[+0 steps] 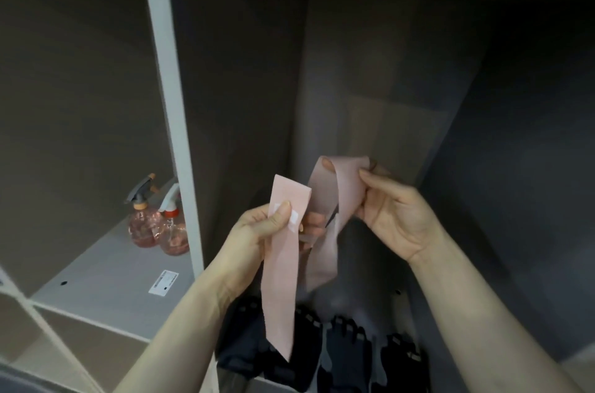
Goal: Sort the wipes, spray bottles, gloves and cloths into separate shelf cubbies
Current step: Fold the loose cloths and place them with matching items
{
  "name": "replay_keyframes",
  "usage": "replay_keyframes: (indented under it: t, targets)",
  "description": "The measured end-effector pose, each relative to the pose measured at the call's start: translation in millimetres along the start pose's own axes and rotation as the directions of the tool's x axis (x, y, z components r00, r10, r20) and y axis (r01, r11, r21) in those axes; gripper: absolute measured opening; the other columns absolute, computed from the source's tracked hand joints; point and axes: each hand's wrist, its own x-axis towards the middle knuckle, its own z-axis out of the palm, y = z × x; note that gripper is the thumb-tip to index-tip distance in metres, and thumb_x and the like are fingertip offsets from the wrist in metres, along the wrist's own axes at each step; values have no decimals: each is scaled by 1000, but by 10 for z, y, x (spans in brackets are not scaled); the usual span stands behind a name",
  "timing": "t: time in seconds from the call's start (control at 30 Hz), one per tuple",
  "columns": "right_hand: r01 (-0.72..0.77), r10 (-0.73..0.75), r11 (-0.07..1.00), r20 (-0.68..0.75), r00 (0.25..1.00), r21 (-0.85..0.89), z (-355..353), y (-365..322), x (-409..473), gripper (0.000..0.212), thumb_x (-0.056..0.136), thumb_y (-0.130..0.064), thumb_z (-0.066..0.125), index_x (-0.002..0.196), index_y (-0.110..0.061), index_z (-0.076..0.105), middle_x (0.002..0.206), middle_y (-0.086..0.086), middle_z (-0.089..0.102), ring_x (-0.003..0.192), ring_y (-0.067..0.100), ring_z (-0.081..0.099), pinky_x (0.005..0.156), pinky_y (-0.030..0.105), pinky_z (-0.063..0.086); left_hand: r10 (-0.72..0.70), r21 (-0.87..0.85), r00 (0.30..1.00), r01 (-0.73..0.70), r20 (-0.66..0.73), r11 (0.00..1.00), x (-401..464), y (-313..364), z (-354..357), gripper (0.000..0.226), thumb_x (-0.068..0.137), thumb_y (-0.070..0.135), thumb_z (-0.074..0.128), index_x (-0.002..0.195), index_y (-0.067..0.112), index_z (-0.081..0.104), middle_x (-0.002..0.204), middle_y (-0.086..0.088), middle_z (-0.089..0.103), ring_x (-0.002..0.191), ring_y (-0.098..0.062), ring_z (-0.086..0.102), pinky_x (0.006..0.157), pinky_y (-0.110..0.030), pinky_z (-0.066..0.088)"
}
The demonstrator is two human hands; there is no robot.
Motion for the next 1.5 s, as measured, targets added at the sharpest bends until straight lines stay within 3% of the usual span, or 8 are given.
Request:
replay_keyframes:
  t: [0.1,0.2,0.37,0.5,0.67,0.93,1.1,1.5]
  targets:
    - [24,-25,999,-21,999,-35,14,62,-9,38,79,-3,56,116,-9,60,115,9,64,103,19,64,95,43,48,12,7,998,-11,-66,1000,-55,30,45,31,85,30,52,79,6,71,77,-14,72,65,-23,68,65,-32,57]
    - [48,-52,997,-54,997,-60,31,103,-41,46,75,-1,59,120,-12,58,114,7,65,108,22,62,103,49,41,19,-13,988,-21,-155,1000,-106,79,86,42,89,39,54,64,6,64,47,-4,47,39,-14,41,44,-20,33]
    - [63,-60,975,20,998,-211,84,93,-124,50,80,-1,58,128,-12,50,127,15,59,124,40,51,107,57,34,11,-58,969,-26,-245,998,-83,132,191,77,95,50,36,32,6,46,34,-6,39,37,-17,39,44,-21,37]
    - [90,-75,959,64,995,-267,135,49,-158,56,78,-8,57,133,-13,46,127,15,60,120,37,55,103,53,39,198,264,954,-136,-226,955,-104,121,260,36,85,35,64,64,6,63,64,-11,58,58,-19,49,59,-22,39]
    - [104,-79,965,111,991,-241,169,10,-179,53,80,-10,55,132,-14,48,123,9,63,113,28,60,89,37,52,153,324,985,-120,-78,938,-67,181,352,34,75,31,75,96,7,65,79,-9,69,76,-20,67,73,-26,52]
    - [158,-132,915,96,987,-371,173,51,-214,65,79,-10,59,138,-31,42,128,0,62,118,21,58,97,38,46,142,220,987,-122,-75,968,30,326,352,19,81,14,69,92,-1,68,81,-23,67,67,-26,62,64,-32,51]
    - [3,0,919,8,1000,-395,183,101,-246,23,78,-26,69,101,-22,70,95,2,72,89,19,64,81,31,49,132,68,990,-129,-48,989,75,340,378,24,76,14,68,97,2,68,83,-18,70,72,-27,65,67,-31,54]
    - [71,-164,828,-119,979,-557,170,28,-285,10,87,-14,61,86,-14,71,76,-1,73,70,9,66,59,19,52,167,200,984,-152,-59,968,125,310,336,23,87,20,59,85,0,68,64,-7,65,58,-16,59,57,-23,48]
